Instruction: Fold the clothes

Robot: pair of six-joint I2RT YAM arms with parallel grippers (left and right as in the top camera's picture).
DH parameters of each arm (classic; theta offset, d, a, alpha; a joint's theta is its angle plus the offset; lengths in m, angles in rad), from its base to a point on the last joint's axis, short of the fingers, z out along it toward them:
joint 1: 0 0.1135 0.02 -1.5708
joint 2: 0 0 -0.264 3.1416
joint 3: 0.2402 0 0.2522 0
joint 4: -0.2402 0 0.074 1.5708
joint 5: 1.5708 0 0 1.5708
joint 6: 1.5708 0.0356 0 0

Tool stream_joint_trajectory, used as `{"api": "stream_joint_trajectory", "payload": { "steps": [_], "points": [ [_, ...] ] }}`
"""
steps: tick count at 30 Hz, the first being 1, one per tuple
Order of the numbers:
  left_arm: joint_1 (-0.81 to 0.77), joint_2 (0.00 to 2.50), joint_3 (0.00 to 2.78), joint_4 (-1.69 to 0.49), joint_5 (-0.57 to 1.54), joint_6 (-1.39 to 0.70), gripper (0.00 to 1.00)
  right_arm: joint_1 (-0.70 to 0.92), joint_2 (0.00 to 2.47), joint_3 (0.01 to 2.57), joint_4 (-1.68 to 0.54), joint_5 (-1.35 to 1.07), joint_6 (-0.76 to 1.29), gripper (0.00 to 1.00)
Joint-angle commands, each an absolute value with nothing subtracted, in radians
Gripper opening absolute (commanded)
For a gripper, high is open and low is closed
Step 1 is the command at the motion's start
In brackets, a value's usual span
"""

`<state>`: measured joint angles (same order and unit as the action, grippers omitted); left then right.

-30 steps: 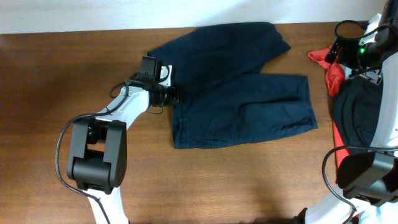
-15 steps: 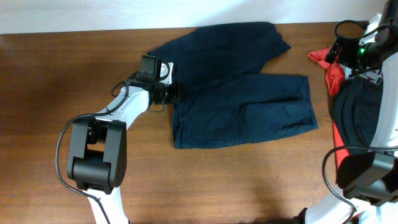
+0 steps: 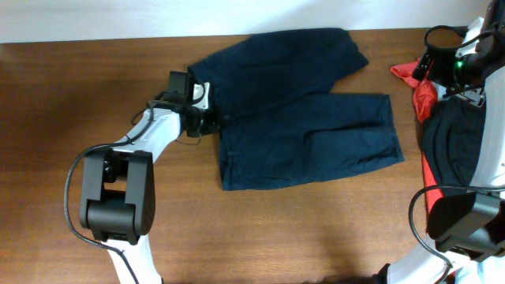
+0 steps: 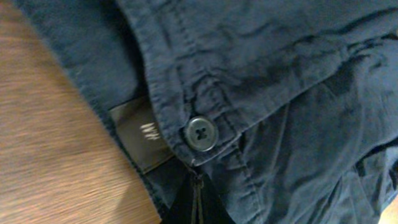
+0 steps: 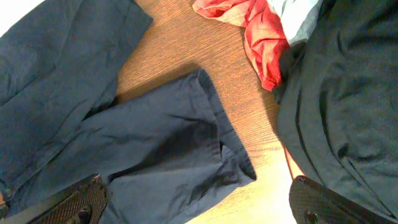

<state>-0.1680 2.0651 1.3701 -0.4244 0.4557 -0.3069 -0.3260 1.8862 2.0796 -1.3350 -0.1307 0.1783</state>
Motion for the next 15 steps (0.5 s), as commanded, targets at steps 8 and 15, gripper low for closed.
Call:
{"api": "stream_joint_trajectory", "payload": {
  "steps": [8, 15],
  "points": [
    [-0.152, 2.062, 1.377, -0.439, 0.396, -0.298, 0.57, -0.327, 1.890, 2.085, -1.335, -0.122, 0.169, 0.98],
    [-0.132, 1.966, 1.377, -0.538, 0.396, -0.274, 0.72, -0.327, 1.890, 2.085, -1.335, -0.122, 0.169, 0.99]
  ]
}}
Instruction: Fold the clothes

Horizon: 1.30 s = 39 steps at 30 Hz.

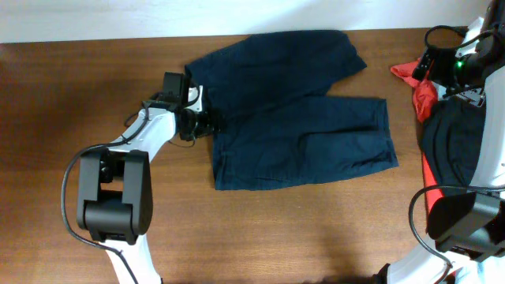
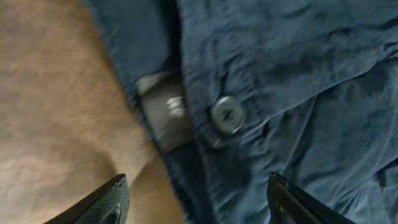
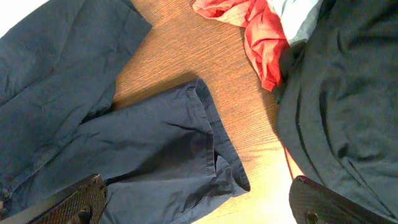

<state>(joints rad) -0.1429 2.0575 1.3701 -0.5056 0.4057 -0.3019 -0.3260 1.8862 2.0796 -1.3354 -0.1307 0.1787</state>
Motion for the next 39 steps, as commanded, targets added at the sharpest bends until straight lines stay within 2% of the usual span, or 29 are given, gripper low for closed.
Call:
{"api": "stream_joint_trajectory", "payload": {
  "steps": [1, 11, 16, 20, 25, 31, 33, 39],
  "points": [
    [-0.133, 1.947, 1.377, -0.570, 0.396, -0.251, 0.73, -0.327, 1.890, 2.085, -1.335, -0.121, 0.169, 0.99],
    [-0.162, 1.921, 1.373, -0.936, 0.332, -0.162, 0.82, -0.327, 1.890, 2.085, -1.335, -0.122, 0.169, 0.99],
    [-0.214, 1.921, 1.361, -1.021, 0.332, -0.140, 0.82, -0.327, 1.890, 2.085, -1.335, -0.122, 0.169, 0.98],
    [-0.273, 1.921, 1.335, -1.026, 0.327, -0.140, 0.79, -0.327, 1.890, 2.085, -1.335, -0.121, 0.169, 0.98],
    [-0.331, 1.921, 1.311, -1.022, 0.199, -0.144, 0.77, -0.327, 1.890, 2.085, -1.335, -0.121, 0.169, 0.98],
    [-0.340, 1.921, 1.309, -1.018, 0.186, -0.144, 0.77, -0.327, 1.890, 2.085, -1.335, -0.121, 0.168, 0.98],
    [-0.341, 1.921, 1.305, -1.010, 0.186, -0.144, 0.72, -0.327, 1.890, 2.085, -1.335, -0.121, 0.169, 0.99],
    [-0.359, 1.921, 1.258, -0.971, 0.186, -0.144, 0.72, -0.327, 1.890, 2.085, -1.335, -0.122, 0.169, 0.98]
  ]
}}
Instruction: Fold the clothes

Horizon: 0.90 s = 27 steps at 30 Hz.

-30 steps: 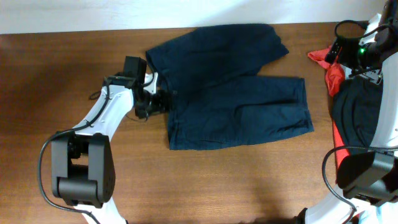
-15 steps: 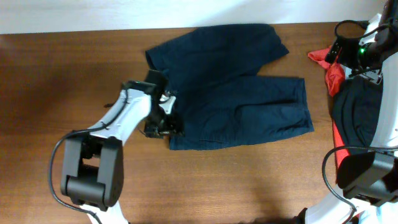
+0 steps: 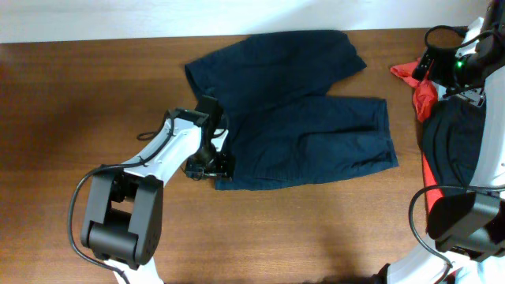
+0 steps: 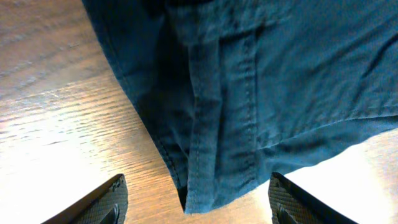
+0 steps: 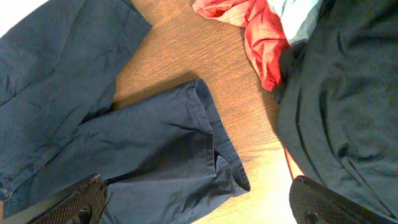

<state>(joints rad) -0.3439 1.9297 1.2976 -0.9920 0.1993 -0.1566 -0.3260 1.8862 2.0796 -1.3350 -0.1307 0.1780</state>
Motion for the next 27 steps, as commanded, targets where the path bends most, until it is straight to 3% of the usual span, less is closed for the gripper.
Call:
{"api": "stream_joint_trajectory", "payload": {
  "steps": [1, 6, 13, 23, 27],
  "points": [
    [-0.364, 1.921, 1.246, -0.959, 0.186, -0.144, 0.72, -0.327, 1.890, 2.085, -1.335, -0.121, 0.169, 0.99],
    [-0.371, 1.920, 1.227, -0.923, 0.186, -0.144, 0.59, -0.327, 1.890, 2.085, -1.335, -0.122, 0.169, 0.98],
    [-0.368, 1.920, 1.227, -0.928, 0.181, -0.141, 0.01, -0.327, 1.890, 2.085, -1.335, -0.121, 0.169, 0.98],
    [-0.267, 1.920, 1.233, -1.058, -0.027, -0.141, 0.00, -0.327, 1.890, 2.085, -1.335, -0.122, 0.169, 0.98],
    [-0.219, 1.920, 1.233, -1.084, -0.031, -0.140, 0.07, -0.327, 1.890, 2.085, -1.335, -0.122, 0.169, 0.98]
  ]
}}
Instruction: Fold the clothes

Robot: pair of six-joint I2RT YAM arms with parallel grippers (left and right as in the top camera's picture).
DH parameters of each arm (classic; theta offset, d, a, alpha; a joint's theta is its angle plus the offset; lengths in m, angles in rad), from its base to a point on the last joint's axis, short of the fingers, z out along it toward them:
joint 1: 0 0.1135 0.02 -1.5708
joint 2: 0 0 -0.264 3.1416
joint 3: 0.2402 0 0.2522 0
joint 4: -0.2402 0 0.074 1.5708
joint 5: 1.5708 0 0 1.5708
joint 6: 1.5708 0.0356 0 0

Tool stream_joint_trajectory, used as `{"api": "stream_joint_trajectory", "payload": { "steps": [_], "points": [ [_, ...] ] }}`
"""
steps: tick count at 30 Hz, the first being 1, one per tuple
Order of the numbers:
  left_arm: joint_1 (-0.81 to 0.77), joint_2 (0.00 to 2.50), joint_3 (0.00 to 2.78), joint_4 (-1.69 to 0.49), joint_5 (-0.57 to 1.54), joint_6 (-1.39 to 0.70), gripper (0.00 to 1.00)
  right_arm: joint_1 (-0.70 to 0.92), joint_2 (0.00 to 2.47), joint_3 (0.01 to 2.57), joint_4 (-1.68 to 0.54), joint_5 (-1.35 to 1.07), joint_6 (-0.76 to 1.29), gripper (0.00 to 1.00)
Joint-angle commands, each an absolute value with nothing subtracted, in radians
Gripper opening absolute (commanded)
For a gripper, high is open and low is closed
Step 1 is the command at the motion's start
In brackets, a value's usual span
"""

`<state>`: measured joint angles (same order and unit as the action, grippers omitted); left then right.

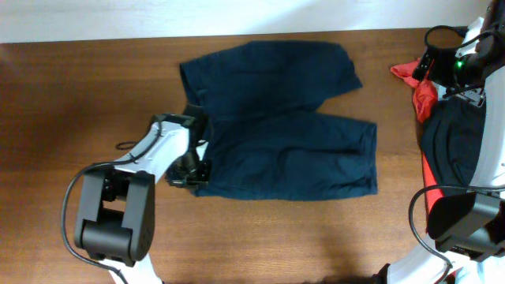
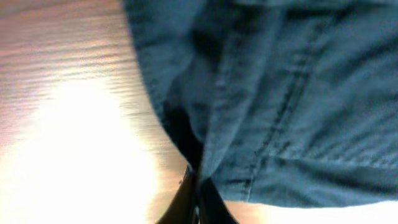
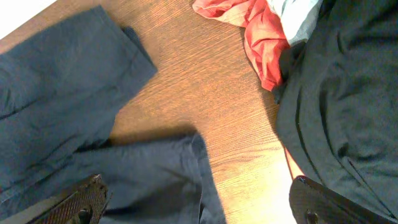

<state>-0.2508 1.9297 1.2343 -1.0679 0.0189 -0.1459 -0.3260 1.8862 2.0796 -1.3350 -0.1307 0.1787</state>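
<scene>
Navy shorts [image 1: 284,134] lie flat on the brown table [image 1: 71,95], waistband to the left and both legs pointing right. My left gripper [image 1: 189,175] sits at the near-left corner of the waistband. In the left wrist view its fingertips [image 2: 196,199] are pressed together on the shorts' edge [image 2: 292,93]. My right gripper [image 1: 440,65] hangs high at the far right, away from the shorts. Its fingers [image 3: 87,199] stand wide apart with nothing between them, above the leg hems [image 3: 56,106].
A pile of other clothes lies at the right edge: a red cloth [image 1: 412,77], a large dark garment [image 1: 454,146] and a bit of light blue fabric [image 3: 292,12]. Bare wood shows left of and in front of the shorts.
My left gripper was open over the shorts' near-left corner and is now shut on it. The whole pair of shorts has shifted left. The right arm has not moved.
My left gripper was first shut on the waistband by the button. Then it was open there, with the shorts slightly further left. Later it was open at the near-left corner. Now it grips that corner and the shorts lie further left again.
</scene>
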Motion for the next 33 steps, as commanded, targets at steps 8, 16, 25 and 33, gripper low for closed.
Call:
{"api": "stream_joint_trajectory", "payload": {
  "steps": [8, 16, 25, 33],
  "points": [
    [-0.193, 1.920, 1.240, -1.100, -0.030, -0.140, 0.52, -0.327, 1.890, 2.085, -1.335, -0.121, 0.169, 0.99],
    [-0.193, 1.866, 1.451, -1.255, 0.014, -0.133, 0.63, -0.327, 1.890, 2.085, -1.335, -0.122, 0.168, 0.98],
    [-0.193, 1.818, 1.530, -0.926, 0.083, -0.149, 0.80, -0.327, 1.890, 2.085, -1.335, -0.122, 0.169, 0.99],
    [-0.193, 1.937, 1.529, -0.680, 0.091, -0.171, 0.54, -0.327, 1.890, 2.085, -1.335, -0.121, 0.169, 0.99]
  ]
}}
